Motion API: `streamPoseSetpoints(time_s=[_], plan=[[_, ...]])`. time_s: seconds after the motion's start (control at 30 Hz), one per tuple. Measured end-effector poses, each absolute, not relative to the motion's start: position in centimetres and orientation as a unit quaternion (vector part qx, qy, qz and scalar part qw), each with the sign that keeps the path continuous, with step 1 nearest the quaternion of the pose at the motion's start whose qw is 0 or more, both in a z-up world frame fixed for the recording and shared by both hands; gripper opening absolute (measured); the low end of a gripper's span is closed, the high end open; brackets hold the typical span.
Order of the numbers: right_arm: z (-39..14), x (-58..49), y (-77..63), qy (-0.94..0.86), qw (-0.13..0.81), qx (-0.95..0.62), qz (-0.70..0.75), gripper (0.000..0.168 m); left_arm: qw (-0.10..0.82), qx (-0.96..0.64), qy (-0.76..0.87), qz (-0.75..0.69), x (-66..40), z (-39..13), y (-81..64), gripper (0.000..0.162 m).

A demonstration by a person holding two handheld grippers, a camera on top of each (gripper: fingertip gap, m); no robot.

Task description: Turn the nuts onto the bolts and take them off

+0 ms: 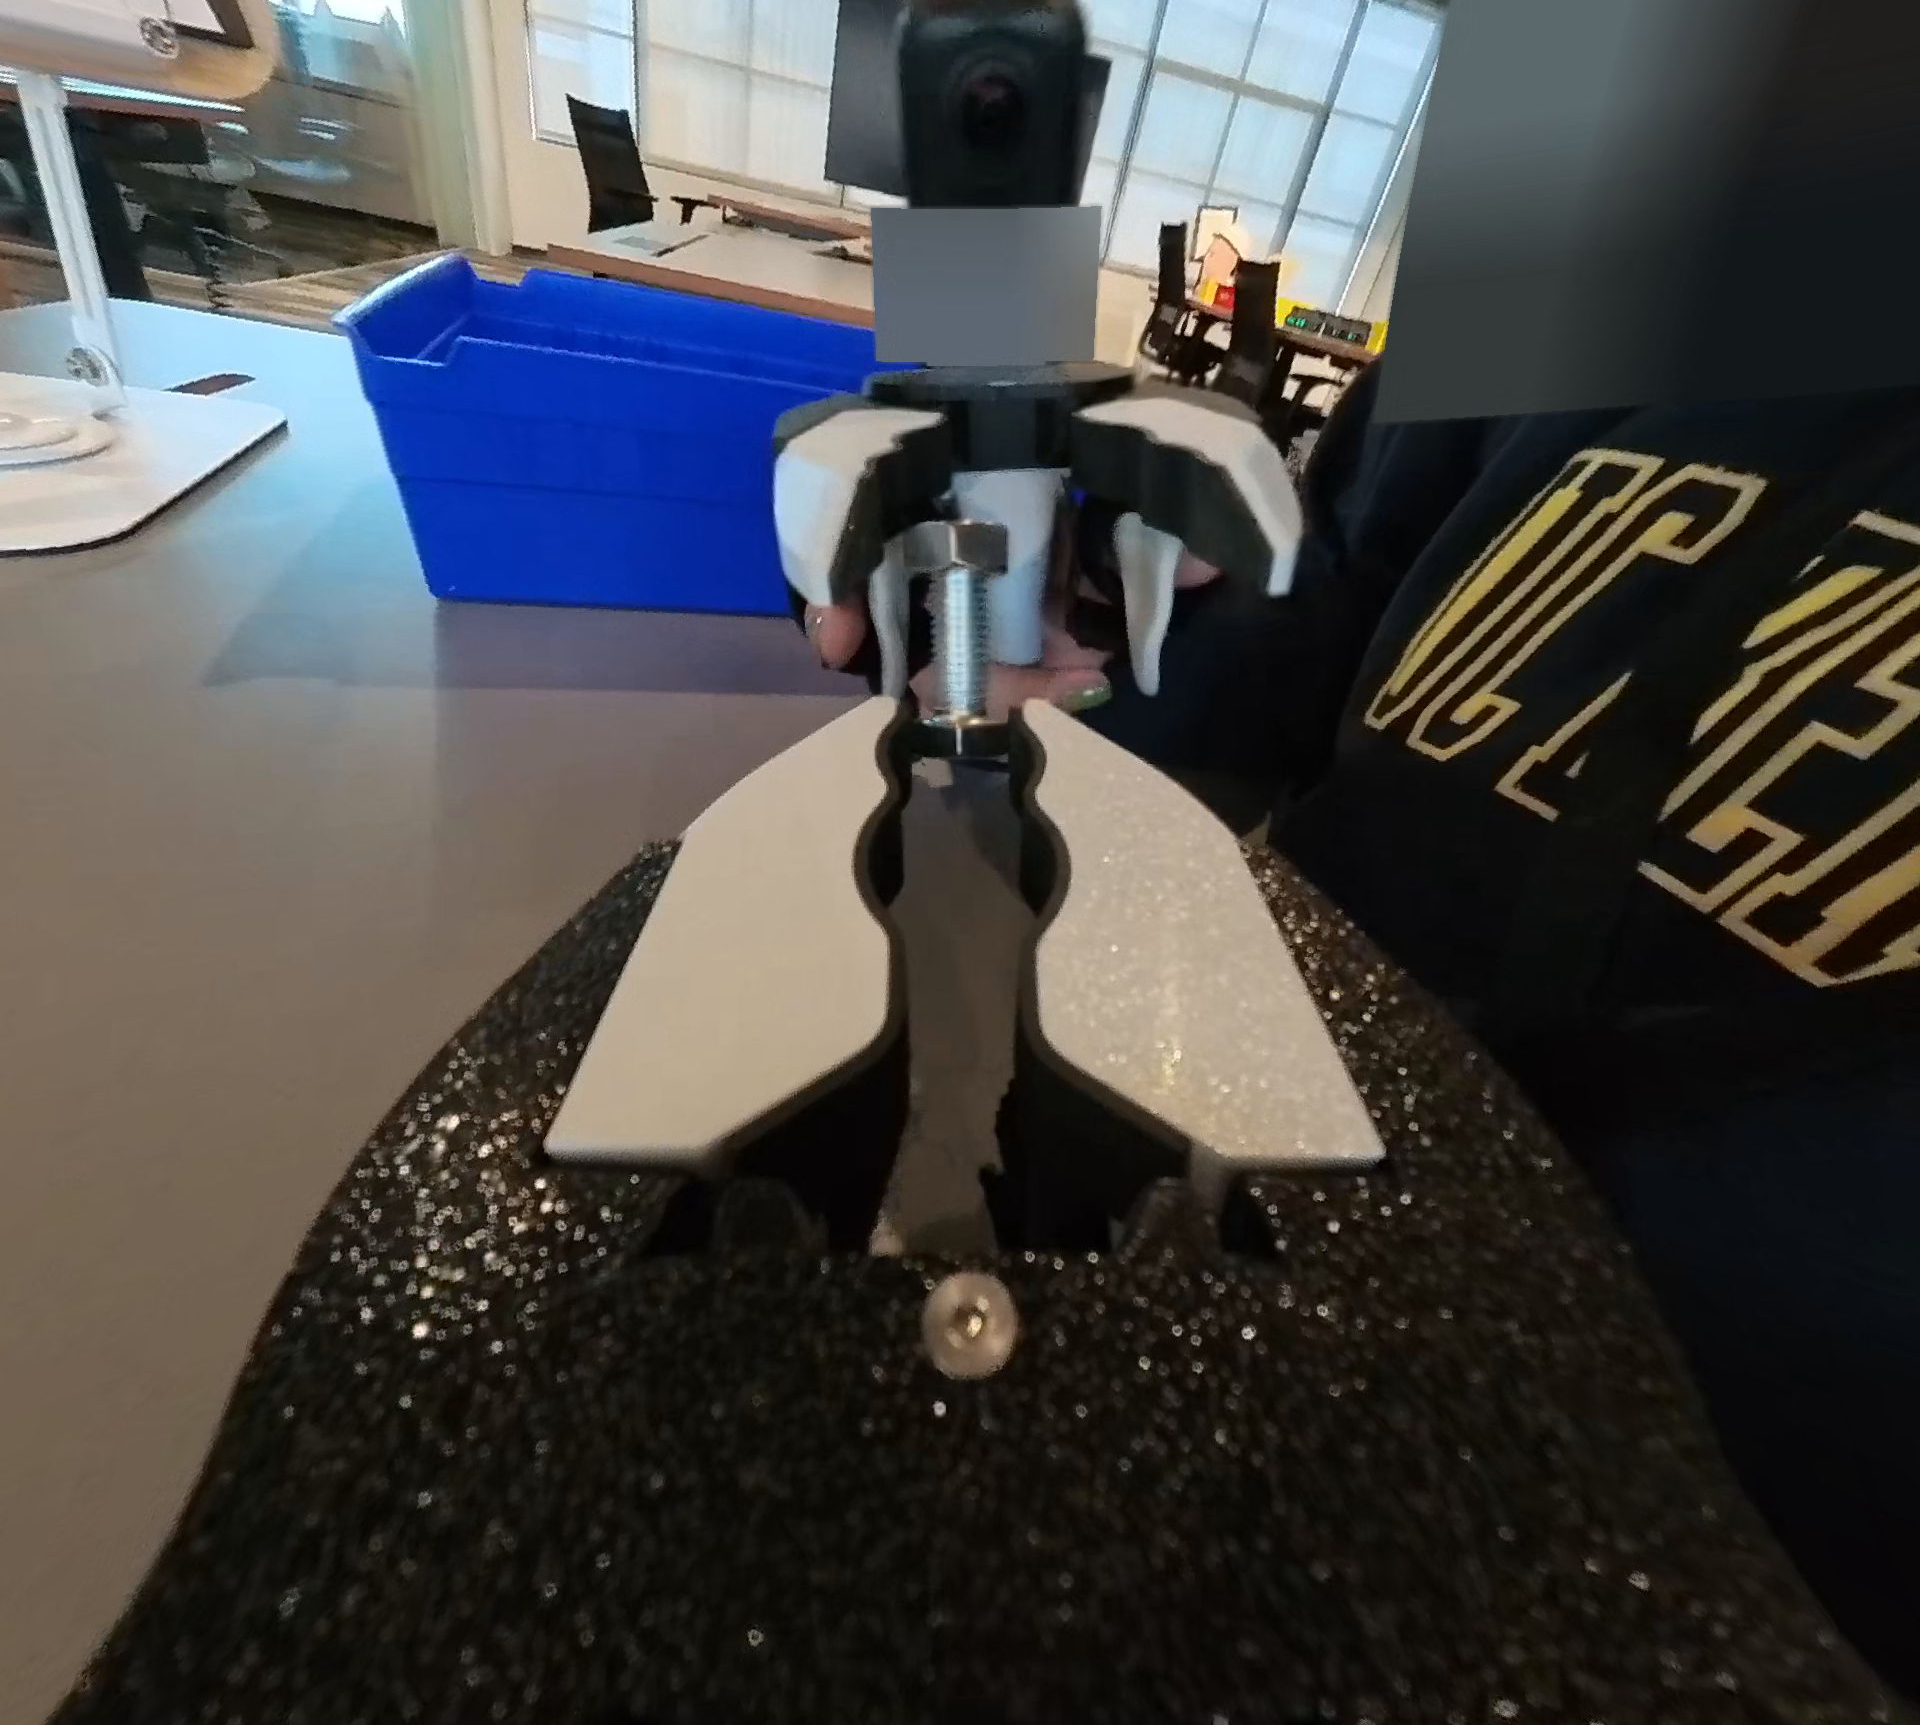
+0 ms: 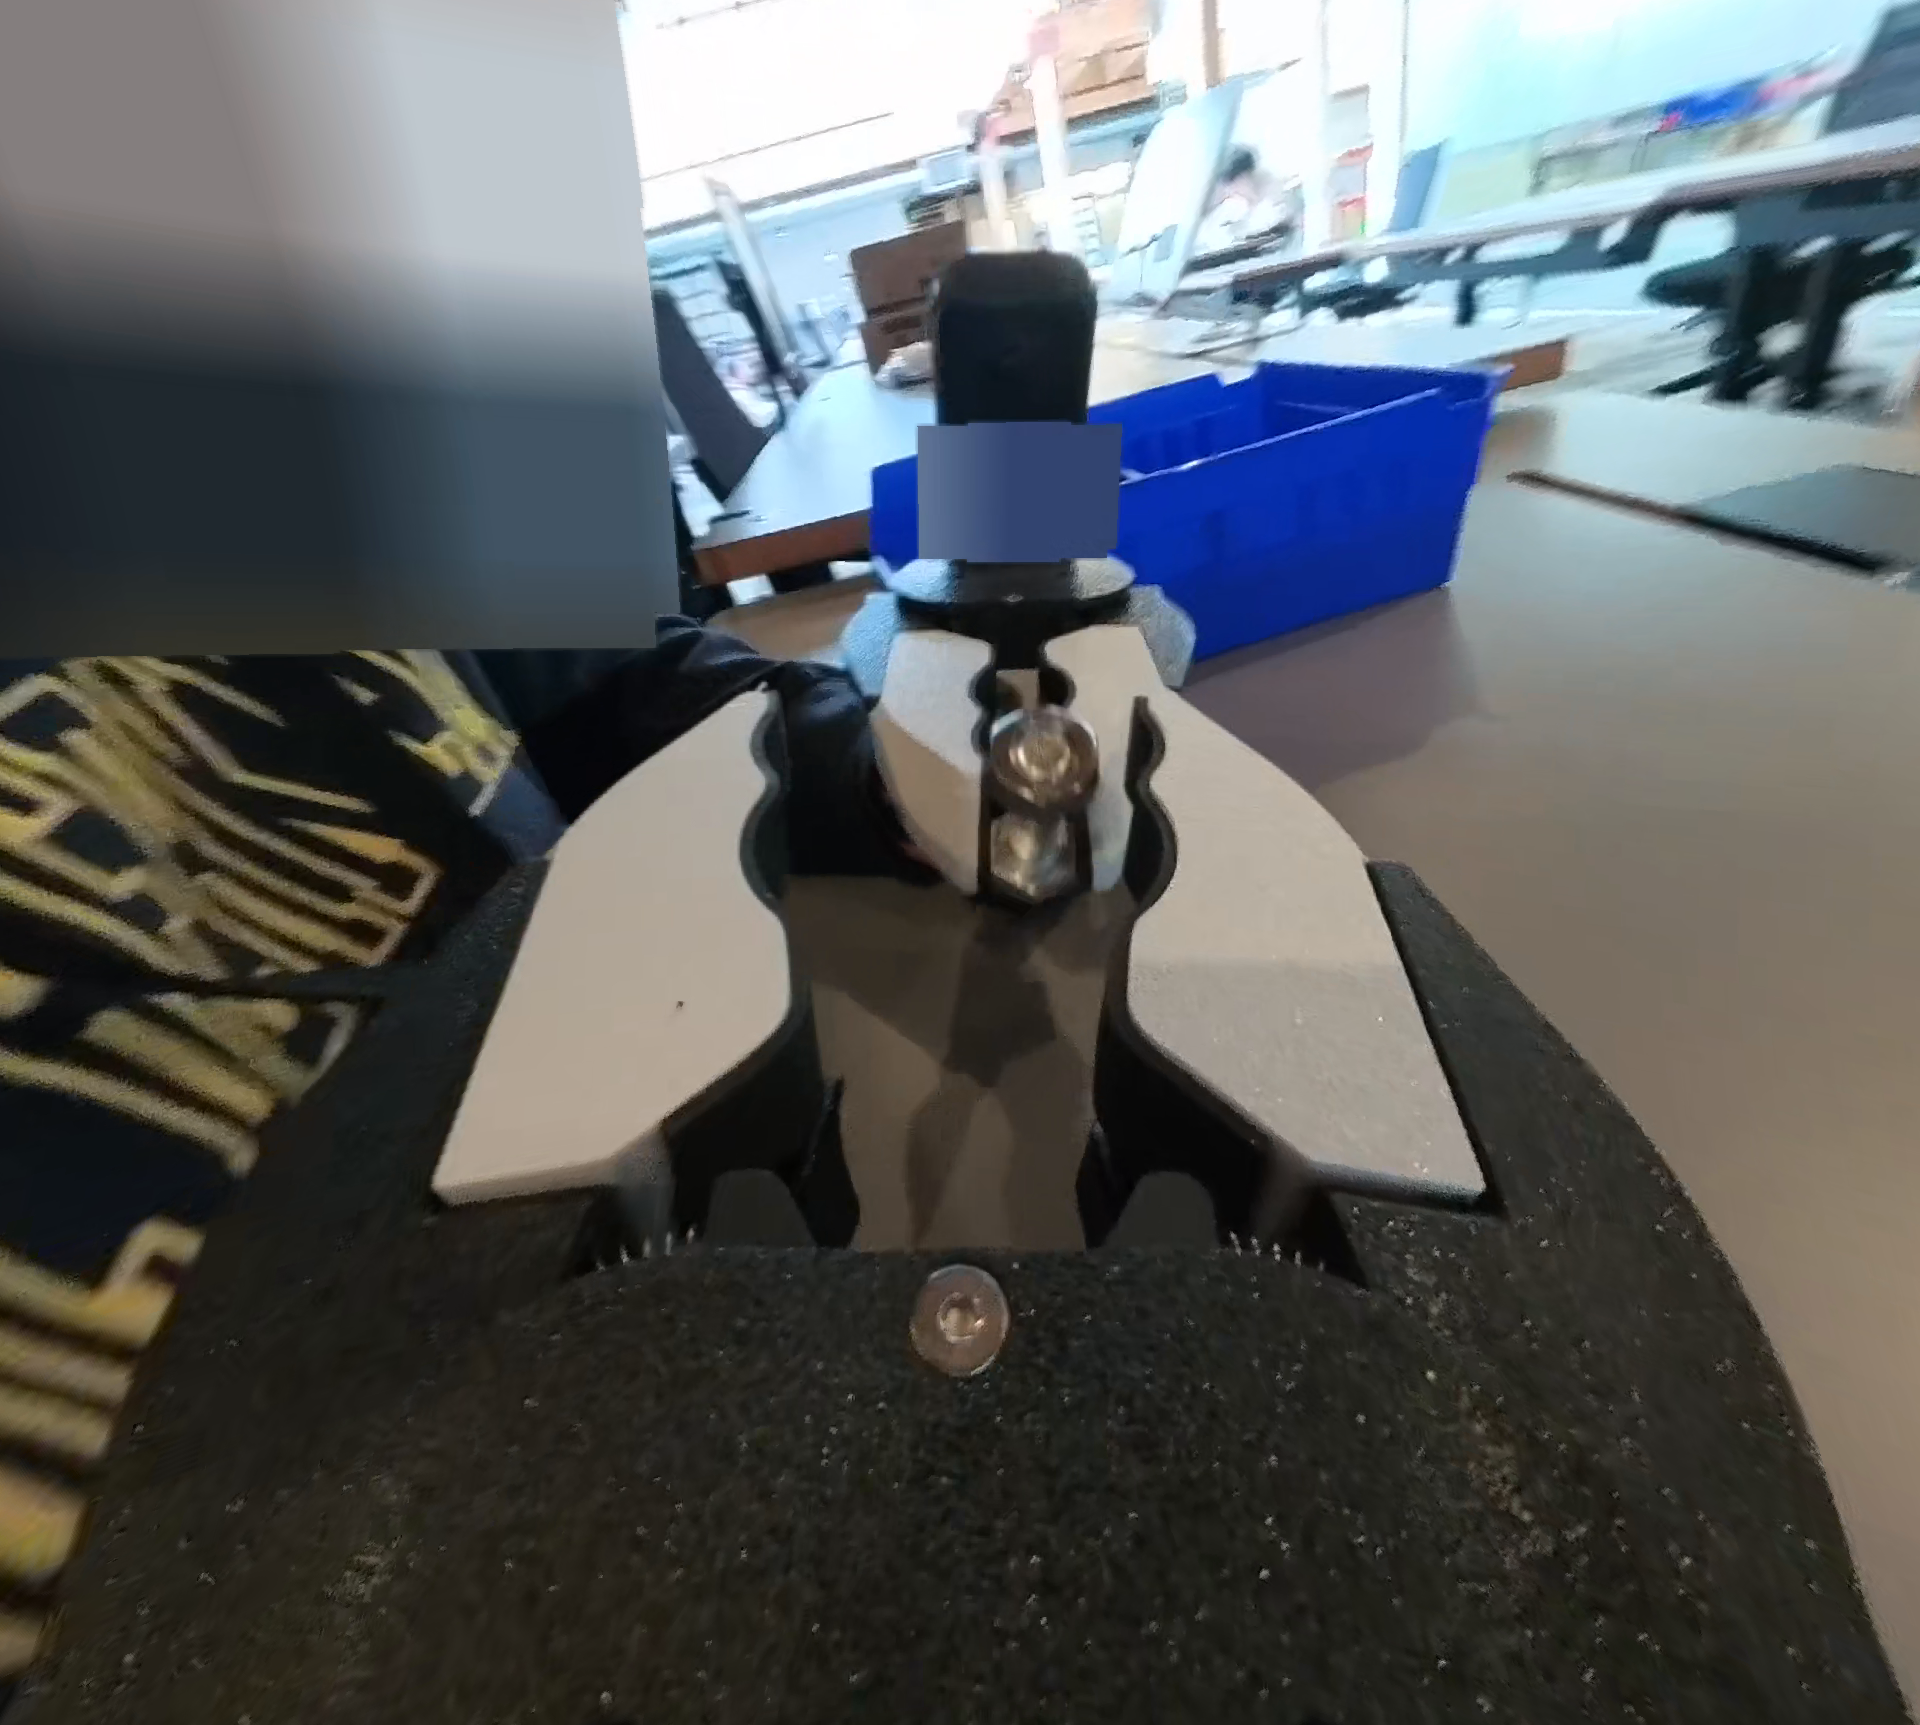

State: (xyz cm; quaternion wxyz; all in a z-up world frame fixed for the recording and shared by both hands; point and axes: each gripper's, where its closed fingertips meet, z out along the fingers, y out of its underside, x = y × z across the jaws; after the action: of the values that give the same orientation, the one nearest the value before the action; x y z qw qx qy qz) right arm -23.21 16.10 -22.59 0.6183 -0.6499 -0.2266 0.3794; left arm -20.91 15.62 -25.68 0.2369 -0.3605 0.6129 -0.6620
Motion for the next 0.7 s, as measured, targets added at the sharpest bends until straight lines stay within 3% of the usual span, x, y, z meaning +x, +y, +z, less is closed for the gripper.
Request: streamPoseSetpoints(time_s=[0.23,0.33,0.43,0.7], plan=[[-22.6,-22.9,15.7,-0.252,0.634,-0.641,0.351,0.058,0.247,-0.36,0.582,-0.686,-21.2,-24.8,16.5,0.017],[-22.7,-22.1,14.9,-0.272,0.621,-0.642,0.358,0.043,0.239,-0.364,0.559,-0.706,-21.3,-24.4,17.1,0.017],[-22.1,-21.0,15.8,-0.231,0.645,-0.641,0.345,0.058,0.231,-0.362,0.565,-0.704,-21.2,-24.5,16.9,0.017],[-21.6,-23.9,15.7,-0.26,0.675,-0.608,0.327,0.067,0.193,-0.334,0.625,-0.679,-21.5,-25.6,14.7,0.017]])
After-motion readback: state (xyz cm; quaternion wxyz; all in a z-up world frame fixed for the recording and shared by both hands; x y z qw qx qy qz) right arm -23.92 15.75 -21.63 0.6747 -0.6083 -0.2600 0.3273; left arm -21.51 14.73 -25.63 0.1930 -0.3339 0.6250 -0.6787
